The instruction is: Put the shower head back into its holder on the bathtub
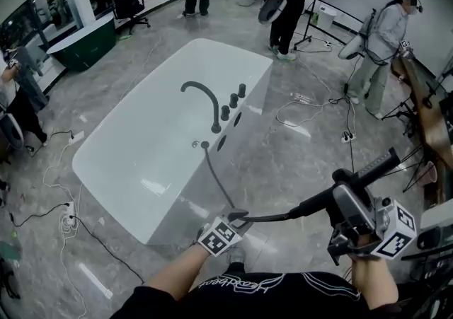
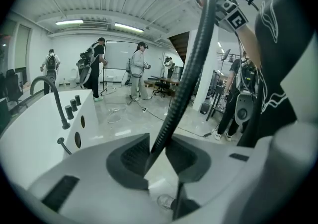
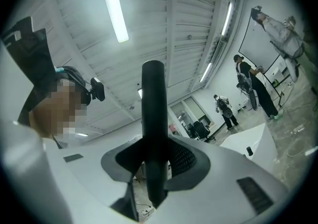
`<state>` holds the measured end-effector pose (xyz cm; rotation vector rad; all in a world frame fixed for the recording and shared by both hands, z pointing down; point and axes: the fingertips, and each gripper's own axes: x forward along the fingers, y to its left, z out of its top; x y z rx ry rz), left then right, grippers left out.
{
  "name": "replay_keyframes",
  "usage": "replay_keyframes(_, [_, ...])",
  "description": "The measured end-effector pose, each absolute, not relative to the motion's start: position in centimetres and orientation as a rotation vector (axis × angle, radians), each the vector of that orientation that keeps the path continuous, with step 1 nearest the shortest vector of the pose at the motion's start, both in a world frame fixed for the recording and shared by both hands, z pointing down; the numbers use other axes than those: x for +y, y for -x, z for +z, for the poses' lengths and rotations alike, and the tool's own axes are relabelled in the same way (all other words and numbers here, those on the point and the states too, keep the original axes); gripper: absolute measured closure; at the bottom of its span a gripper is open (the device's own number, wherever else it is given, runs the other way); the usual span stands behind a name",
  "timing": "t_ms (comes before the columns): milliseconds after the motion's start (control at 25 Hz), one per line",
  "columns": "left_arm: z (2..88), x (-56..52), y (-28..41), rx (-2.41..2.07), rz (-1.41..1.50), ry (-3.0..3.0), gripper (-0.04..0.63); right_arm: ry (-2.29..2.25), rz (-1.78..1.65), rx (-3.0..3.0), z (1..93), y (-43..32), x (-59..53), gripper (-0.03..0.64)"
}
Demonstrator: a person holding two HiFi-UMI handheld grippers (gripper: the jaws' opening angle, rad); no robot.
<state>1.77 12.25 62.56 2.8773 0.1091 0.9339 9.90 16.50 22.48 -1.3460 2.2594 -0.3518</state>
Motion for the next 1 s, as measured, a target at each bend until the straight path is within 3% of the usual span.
replay_keyframes(200, [63.6, 8.6, -2.0, 0.076, 0.934, -2.846, 0.529, 1.446, -0.314, 2.303, 22.8, -11.1, 12.6, 0.486])
replay_keyframes(600, [59.3, 1.7, 3.6, -0.096, 0.724, -2.714, 0.532, 1.751, -0.329, 2.344, 28.1, -14.3, 7.9, 0.488])
replay_keyframes(1000, [52.6, -1.6, 8.1, -0.288, 0.506, -2.691, 0.532, 1.689, -0.463, 2.361, 31.9, -12.5, 7.0, 0.489])
